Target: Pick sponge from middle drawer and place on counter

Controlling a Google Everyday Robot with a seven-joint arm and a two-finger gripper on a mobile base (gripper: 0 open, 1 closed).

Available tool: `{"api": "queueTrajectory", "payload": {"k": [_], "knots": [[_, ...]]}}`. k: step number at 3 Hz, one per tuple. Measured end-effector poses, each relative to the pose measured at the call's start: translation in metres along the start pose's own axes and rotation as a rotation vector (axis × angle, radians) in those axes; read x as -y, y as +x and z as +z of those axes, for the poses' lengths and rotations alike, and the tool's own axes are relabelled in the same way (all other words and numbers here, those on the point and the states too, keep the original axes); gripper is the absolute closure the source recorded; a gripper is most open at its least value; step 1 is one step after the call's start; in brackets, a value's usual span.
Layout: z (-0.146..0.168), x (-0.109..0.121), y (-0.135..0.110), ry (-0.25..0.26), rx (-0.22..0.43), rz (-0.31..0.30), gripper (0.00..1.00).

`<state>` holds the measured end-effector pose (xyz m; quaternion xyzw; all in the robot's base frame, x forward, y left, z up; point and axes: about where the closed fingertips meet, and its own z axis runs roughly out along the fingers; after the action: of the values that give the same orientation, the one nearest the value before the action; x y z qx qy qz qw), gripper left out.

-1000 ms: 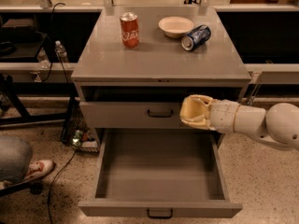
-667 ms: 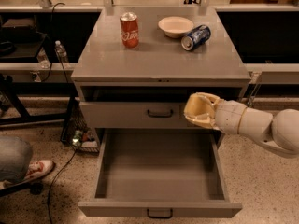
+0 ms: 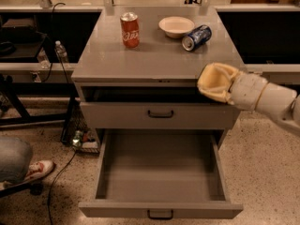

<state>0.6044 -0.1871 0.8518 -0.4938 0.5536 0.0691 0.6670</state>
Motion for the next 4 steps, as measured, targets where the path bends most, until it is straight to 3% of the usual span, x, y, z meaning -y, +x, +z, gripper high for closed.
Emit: {"api": "queueTrajectory", "payload": {"k": [1,2,3,4], "knots": [[0.004,0.037,-0.025,0.022,0.022,-0.100,1.00],[0.023,0.060,-0.047,-0.006,0.052,-0.188,1.00],[0.061,0.079,-0.066,-0.106,0.055,-0.299,1.00],[0.083,0.086,-0.068,-0.190,0.029,-0.361,1.00]]}}
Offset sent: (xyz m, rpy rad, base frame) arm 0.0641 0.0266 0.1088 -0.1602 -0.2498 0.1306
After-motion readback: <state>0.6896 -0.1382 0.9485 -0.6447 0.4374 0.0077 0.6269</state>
